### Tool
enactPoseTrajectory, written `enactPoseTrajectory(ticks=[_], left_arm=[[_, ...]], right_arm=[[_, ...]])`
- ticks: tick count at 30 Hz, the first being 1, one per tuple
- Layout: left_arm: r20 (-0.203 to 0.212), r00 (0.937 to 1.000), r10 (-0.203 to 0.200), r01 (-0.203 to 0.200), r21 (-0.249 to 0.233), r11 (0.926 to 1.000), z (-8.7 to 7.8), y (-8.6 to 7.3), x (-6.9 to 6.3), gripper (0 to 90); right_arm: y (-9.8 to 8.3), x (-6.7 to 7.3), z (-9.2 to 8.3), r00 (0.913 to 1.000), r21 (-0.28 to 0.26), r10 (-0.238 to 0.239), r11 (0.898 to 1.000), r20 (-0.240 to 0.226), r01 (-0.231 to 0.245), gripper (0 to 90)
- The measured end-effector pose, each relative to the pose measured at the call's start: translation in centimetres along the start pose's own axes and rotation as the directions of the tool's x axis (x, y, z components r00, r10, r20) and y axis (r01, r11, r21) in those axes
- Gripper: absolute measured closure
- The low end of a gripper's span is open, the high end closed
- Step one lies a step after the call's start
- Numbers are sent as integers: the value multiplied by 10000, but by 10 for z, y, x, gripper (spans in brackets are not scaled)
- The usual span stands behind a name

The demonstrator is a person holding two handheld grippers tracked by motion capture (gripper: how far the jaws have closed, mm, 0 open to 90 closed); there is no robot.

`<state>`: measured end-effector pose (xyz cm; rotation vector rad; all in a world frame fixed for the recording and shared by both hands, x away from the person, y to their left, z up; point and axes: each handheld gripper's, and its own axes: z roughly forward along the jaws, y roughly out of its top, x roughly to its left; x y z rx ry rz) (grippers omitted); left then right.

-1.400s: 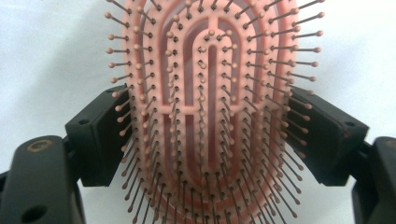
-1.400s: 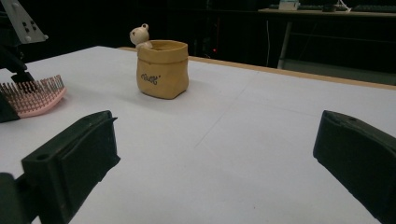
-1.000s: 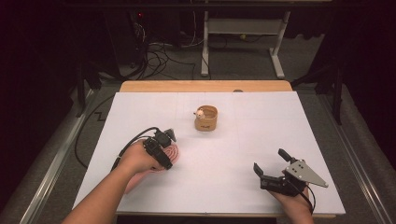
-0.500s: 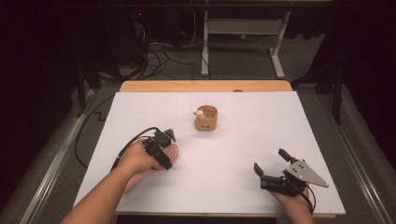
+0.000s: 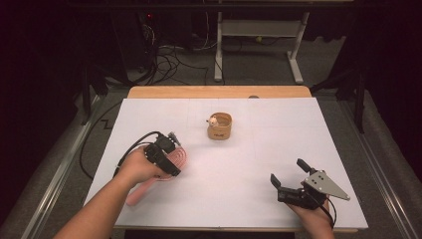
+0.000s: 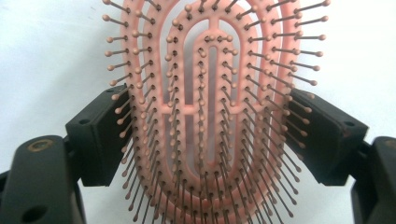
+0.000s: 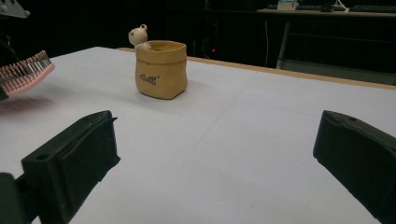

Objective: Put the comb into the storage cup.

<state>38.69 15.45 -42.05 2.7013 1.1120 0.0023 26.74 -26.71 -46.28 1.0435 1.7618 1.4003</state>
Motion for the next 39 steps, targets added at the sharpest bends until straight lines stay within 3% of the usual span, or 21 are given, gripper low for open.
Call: enactPoseTrajectory(ticks=[6,16,29,34,39], left_arm=[[-61,10000,72,-75,-607,9981,-6,-8,-1,202],[-124,9998,155,-169,-1232,9922,-13,-14,-4,202],[-82,9996,252,-262,-1568,9873,-21,-20,-2,203],[-88,9997,232,-245,-2087,9777,-28,-26,-3,203],[-73,9995,293,-301,-2694,9626,-36,-33,-5,203]], right_arm=[[0,0,0,10000,-18,19,10000,3,-19,4],[0,1,0,10000,-5,27,10000,21,-27,4],[0,0,0,10000,-9,13,10000,18,-13,4],[0,0,0,10000,-12,12,10000,18,-11,4],[0,0,0,10000,-15,11,10000,18,-11,4]])
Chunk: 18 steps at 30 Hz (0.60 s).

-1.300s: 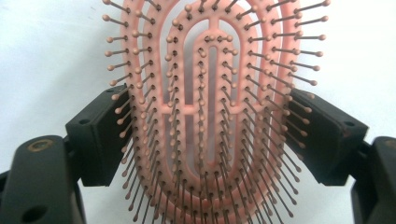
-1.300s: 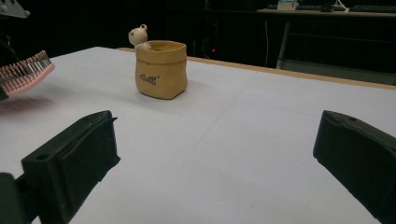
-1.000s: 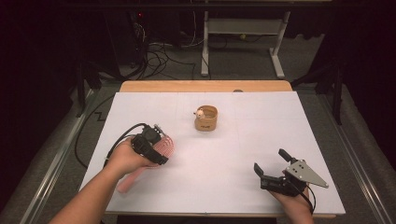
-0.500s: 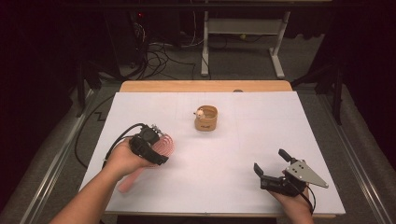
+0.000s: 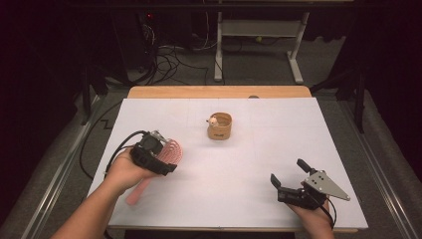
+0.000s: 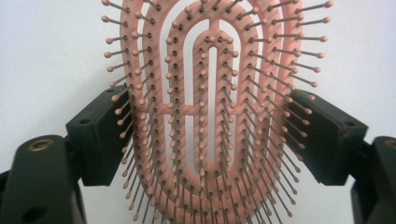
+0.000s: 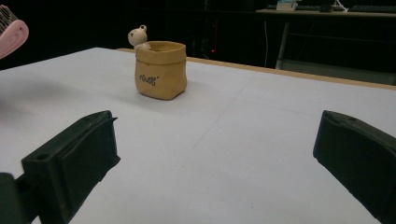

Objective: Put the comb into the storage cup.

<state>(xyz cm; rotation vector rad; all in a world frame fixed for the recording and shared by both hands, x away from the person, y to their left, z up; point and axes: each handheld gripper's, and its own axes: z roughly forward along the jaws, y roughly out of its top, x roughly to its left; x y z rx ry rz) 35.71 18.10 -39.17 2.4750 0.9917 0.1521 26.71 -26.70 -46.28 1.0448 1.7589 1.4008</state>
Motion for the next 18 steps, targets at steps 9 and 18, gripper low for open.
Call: enactPoseTrajectory(ticks=[9,18], left_arm=[[289,9994,-198,231,-1183,9927,-17,-9,5,203],[448,9988,-214,305,-2149,9762,-30,-19,6,202]], right_arm=[[0,0,0,10000,3,10,10000,-7,-10,4],[0,1,0,10000,9,9,10000,-13,-9,4]])
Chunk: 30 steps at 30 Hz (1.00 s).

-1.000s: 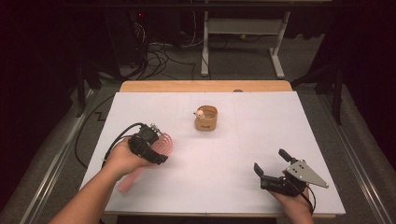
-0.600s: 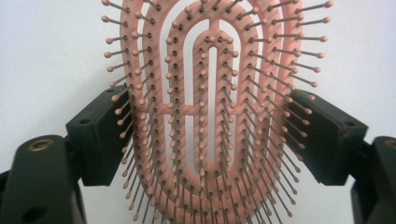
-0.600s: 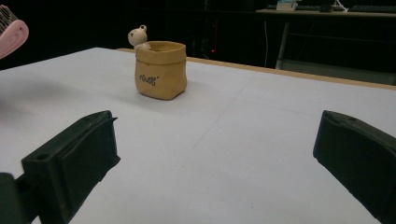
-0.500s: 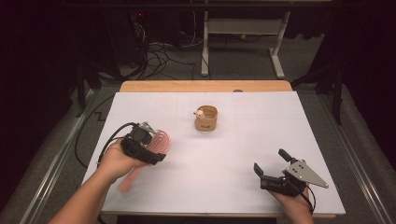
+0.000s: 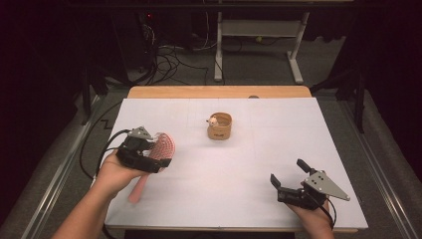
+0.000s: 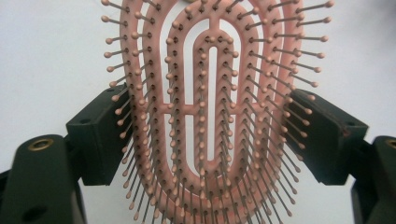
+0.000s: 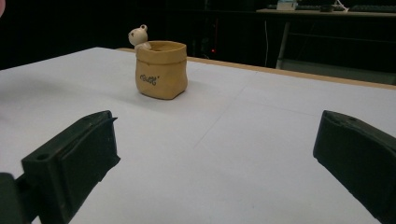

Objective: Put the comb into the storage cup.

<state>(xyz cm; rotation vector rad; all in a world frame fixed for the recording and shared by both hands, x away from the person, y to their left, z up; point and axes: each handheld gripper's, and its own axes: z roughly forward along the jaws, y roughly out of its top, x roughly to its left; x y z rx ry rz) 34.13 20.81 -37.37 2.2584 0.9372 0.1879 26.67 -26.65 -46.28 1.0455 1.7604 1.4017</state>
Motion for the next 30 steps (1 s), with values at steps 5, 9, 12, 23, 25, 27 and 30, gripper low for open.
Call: enactPoseTrajectory(ticks=[5,9,12,23,25,27,30], left_arm=[[77,10000,43,-39,-572,9984,-7,0,-2,202],[44,10000,-32,37,-1091,9940,-12,0,-3,202],[18,10000,-28,30,-1488,9889,-17,0,-3,202],[-225,9996,187,-241,-2735,9616,-25,-3,-6,202],[-265,9994,205,-273,-2894,9568,-26,-4,-6,202],[-297,9994,153,-238,-3101,9504,-26,-4,-5,202],[-326,9993,161,-260,-3311,9433,-25,-6,-6,202]], right_arm=[[0,0,0,10000,0,-2,10000,4,2,4],[0,0,0,10000,5,18,10000,13,-18,4],[0,0,0,10000,-4,10,10000,3,-10,4],[0,0,0,10000,-16,21,10000,-2,-21,4],[0,0,0,10000,-22,11,10000,-5,-11,4],[0,0,0,10000,-19,11,10000,-8,-11,4],[0,0,0,10000,-21,5,10000,-9,-5,4]])
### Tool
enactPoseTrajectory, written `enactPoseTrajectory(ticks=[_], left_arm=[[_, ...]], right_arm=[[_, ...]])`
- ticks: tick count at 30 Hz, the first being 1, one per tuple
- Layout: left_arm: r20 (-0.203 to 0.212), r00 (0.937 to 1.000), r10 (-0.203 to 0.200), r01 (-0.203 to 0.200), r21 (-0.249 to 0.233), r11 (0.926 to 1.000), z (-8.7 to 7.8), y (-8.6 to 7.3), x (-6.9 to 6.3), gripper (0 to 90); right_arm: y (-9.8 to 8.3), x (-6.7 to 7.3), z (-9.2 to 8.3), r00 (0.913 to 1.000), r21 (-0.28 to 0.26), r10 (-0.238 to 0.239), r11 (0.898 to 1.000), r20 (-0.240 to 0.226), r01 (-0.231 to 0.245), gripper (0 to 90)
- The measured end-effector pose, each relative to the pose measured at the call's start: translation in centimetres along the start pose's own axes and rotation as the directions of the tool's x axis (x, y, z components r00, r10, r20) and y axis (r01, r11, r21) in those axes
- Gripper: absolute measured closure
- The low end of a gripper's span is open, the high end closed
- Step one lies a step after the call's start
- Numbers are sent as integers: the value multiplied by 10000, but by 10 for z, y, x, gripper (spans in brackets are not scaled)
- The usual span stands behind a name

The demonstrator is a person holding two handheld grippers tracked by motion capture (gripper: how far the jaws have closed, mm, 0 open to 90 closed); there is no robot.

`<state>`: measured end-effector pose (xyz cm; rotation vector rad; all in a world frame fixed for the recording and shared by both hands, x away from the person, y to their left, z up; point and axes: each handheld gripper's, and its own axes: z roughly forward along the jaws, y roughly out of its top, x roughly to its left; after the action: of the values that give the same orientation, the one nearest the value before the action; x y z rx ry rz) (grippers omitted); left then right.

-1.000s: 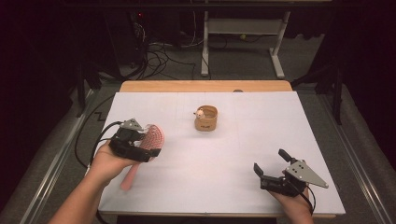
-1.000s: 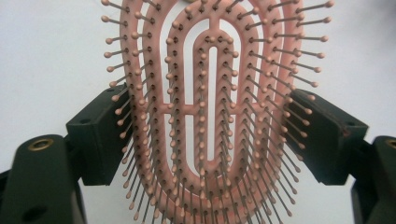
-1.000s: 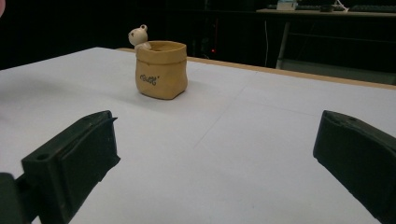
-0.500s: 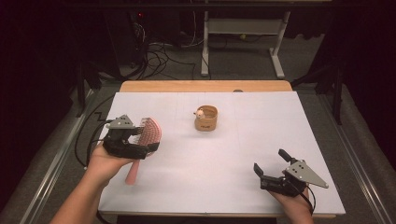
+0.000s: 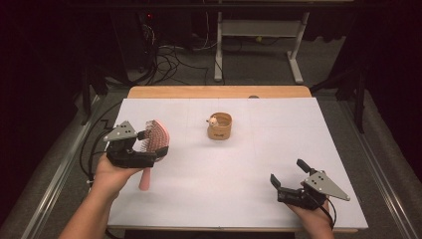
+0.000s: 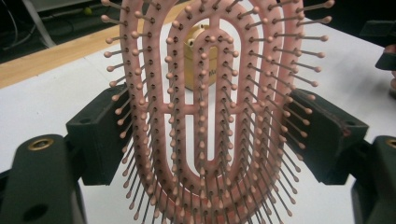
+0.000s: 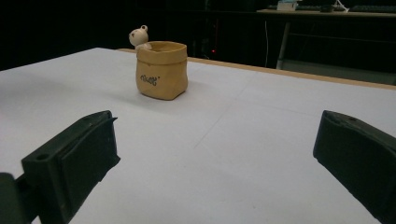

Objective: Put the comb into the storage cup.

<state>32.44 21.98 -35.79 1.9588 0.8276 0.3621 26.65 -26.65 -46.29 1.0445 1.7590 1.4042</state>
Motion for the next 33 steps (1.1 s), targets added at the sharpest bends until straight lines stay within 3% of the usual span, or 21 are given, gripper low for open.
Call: enactPoseTrajectory(ticks=[10,18,28,33], left_arm=[[-143,9999,-28,20,-604,9982,4,-4,-4,202],[-249,9997,-5,-28,-1298,9915,5,-7,-7,202],[-278,9996,8,-62,-1939,9810,16,-10,-15,202],[-298,9995,-68,-12,-2593,9658,17,-10,-17,201]], right_arm=[[1,0,0,10000,-33,-3,10000,-6,3,4],[2,2,-1,10000,-109,-82,9999,-50,82,4],[3,3,-1,10000,-128,-89,9999,-30,88,4],[3,3,-1,10000,-118,-62,9999,-3,62,4]])
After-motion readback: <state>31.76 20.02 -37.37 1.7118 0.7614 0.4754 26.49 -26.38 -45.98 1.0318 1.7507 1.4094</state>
